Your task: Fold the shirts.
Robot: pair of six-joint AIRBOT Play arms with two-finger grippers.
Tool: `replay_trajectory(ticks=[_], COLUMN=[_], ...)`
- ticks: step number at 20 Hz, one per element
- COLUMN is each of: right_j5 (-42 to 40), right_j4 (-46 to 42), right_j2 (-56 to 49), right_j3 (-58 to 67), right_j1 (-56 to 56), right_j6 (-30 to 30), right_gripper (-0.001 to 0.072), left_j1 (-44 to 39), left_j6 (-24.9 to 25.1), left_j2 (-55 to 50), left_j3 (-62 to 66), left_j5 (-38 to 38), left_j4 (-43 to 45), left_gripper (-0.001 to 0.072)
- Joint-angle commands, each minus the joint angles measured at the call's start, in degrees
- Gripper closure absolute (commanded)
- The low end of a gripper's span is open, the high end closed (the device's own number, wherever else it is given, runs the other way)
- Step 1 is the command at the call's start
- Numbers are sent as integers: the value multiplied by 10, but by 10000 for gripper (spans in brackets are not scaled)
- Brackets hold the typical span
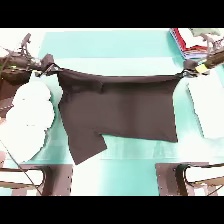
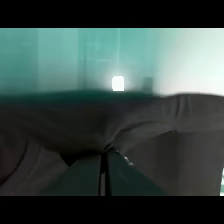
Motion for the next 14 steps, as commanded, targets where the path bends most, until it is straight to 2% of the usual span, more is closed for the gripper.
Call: replay_trajectory(ticks=[1,4,7,10,13,14], right_j5=[-42,-27,-18,-32,-54,-60], right_j4=[0,-12,-30,-30,17,39], right_j2=[-62,-60,-33,-18,-16,-15], right_j3=[47,85,30,-53,-113,-129], right_j1=[11,11,11,12,12,12], right_j6=[13,2,-7,-7,-6,-7], right_gripper=[695,695,695,693,690,610], left_j1=[0,0,0,0,0,0], left_j6=[27,45,61,61,60,56], left_j2=[-59,-59,-59,-59,-59,-59], left_j3=[21,22,2,-57,-103,-107], left_j5=[27,-3,-65,-53,-50,-52], left_j4=[-7,3,56,71,68,69], left_gripper=[684,684,684,684,682,500])
